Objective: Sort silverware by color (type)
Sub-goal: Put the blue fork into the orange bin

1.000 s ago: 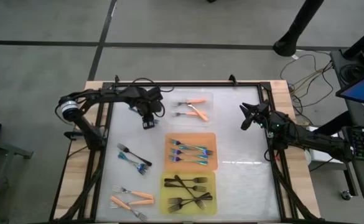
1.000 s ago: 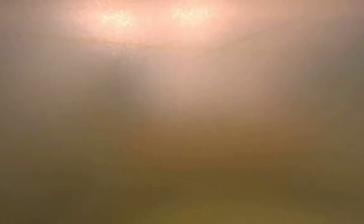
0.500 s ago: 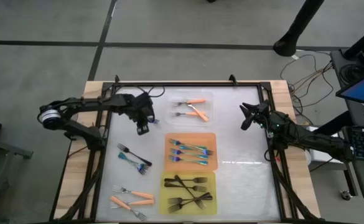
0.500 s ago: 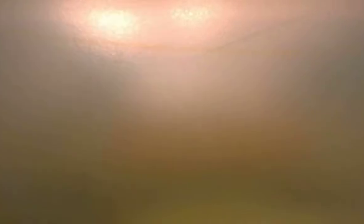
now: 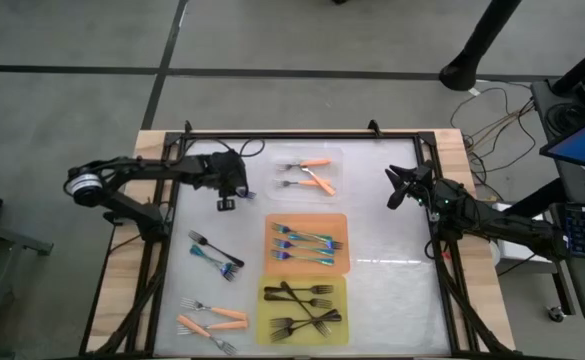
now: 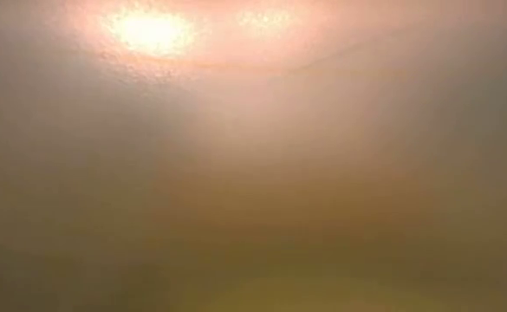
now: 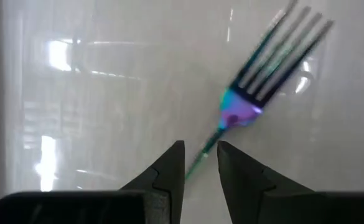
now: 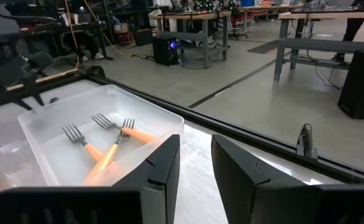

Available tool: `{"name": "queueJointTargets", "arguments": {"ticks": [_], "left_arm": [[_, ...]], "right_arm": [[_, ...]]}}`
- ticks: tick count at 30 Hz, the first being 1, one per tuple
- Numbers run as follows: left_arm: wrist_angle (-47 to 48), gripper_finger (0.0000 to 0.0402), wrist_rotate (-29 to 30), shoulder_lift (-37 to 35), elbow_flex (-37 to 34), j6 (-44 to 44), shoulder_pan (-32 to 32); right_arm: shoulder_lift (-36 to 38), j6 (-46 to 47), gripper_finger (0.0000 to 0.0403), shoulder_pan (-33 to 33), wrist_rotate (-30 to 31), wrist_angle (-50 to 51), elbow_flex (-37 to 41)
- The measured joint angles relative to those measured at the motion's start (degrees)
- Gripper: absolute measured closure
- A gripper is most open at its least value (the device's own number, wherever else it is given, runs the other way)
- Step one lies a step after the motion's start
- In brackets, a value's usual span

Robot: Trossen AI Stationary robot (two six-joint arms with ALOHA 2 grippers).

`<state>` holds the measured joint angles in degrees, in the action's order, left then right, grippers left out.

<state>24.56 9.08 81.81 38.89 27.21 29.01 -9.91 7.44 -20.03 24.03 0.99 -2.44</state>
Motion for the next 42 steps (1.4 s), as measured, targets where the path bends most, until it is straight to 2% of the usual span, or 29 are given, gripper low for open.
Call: {"name": "queueJointTargets", "arguments": {"ticks": [18,23,30,36,42], "left_arm": [[-0.41,0.0324,-1.59,7.78,1.84,4.17,2.95],[0.32,0.0332,-6.37,8.55,1.86,3.21,3.92],[1.18,0.0394,-9.56,8.27,1.75,-2.92,6.46],[1.11,0.0398,-12.0,6.92,1.57,-5.77,8.07],[3.49,0.04,-11.58,0.33,1.68,-6.3,8.07]], "right_arm": [[0.0,0.0,0.0319,0.0,0.0,0.0,0.0],[0.0,0.0,0.0319,0.0,0.0,0.0,0.0],[0.0,0.0,0.0319,0.0,0.0,0.0,0.0],[0.0,0.0,0.0319,0.0,0.0,0.0,0.0],[0.0,0.0,0.0319,0.0,-0.02,0.0,0.0]]}}
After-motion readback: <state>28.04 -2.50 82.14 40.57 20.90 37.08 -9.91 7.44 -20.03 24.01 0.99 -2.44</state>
